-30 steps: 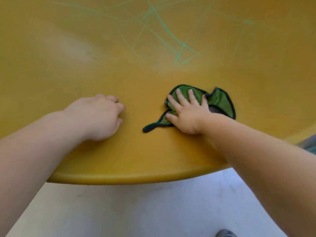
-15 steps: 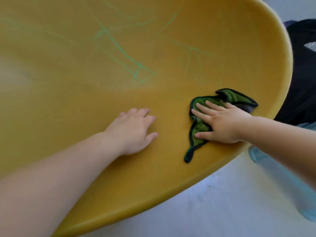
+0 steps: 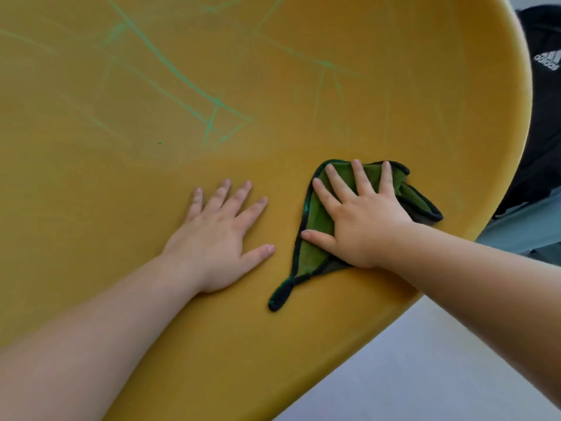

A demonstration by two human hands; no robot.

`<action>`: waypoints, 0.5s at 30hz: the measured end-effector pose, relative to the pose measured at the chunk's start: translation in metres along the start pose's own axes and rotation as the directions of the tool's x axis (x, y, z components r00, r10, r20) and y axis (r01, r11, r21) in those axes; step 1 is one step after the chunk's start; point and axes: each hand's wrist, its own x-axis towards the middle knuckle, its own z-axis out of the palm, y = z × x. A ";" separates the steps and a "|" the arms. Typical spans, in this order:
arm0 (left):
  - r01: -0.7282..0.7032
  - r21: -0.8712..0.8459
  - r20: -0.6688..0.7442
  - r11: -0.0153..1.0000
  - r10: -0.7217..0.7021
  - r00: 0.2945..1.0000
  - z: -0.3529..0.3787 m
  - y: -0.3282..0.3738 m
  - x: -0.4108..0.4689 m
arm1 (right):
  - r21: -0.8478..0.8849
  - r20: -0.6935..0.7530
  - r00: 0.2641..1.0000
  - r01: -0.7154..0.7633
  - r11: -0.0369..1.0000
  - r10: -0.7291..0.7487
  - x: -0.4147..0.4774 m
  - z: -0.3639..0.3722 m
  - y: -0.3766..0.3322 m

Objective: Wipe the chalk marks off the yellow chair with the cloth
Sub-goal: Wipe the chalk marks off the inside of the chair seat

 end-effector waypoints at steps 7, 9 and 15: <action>-0.013 -0.030 -0.030 0.999 0.013 0.999 0.000 0.001 0.000 | -0.048 -0.161 0.930 -0.341 0.939 0.329 0.065 -0.035 0.073; -0.001 -0.047 -0.055 0.999 -0.002 0.998 -0.001 0.002 -0.003 | 0.081 -0.105 0.957 -0.263 0.961 0.271 0.065 -0.026 0.038; 0.036 -0.108 -0.114 0.993 -0.049 0.992 -0.004 0.001 -0.005 | 0.216 0.130 0.991 -0.025 0.976 -0.003 -0.024 -0.005 -0.020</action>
